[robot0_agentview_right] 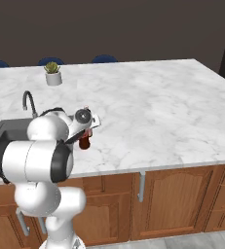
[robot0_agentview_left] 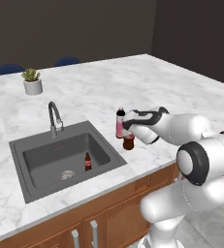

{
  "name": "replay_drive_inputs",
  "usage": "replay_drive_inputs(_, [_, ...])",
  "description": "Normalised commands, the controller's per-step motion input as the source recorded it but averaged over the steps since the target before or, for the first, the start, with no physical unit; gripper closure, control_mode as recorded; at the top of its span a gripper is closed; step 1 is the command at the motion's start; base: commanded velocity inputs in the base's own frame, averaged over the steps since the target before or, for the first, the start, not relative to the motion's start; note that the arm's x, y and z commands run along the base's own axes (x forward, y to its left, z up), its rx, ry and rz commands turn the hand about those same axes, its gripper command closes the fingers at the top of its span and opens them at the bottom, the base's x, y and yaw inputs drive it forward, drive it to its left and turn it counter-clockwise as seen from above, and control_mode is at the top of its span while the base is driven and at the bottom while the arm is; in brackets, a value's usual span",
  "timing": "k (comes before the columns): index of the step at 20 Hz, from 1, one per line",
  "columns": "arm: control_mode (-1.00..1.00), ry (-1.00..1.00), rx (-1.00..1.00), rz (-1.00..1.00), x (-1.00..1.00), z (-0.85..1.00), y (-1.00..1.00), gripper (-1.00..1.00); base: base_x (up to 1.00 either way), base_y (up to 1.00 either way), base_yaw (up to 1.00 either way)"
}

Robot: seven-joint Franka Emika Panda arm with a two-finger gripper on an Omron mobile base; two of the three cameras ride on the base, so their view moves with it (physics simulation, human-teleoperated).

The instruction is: Place the large bottle from the dining counter next to the other large bottle outside the sink, and place the small bottle from the dining counter next to the other small bottle inside the sink.

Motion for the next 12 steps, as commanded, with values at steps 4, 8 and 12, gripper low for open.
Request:
replay_drive_inputs(4, [-1.00, 0.00, 0.01, 0.01, 0.00, -0.28, 0.04, 1.00, 0.00, 0.00, 0.00])
replay_drive_inputs(8, [-1.00, 0.00, 0.00, 0.01, 0.00, -0.33, 0.02, 1.00, 0.00, 0.00, 0.00])
replay_drive_inputs(12, [-1.00, 0.00, 0.00, 0.00, 0.00, -0.35, 0.02, 1.00, 0.00, 0.00, 0.00])
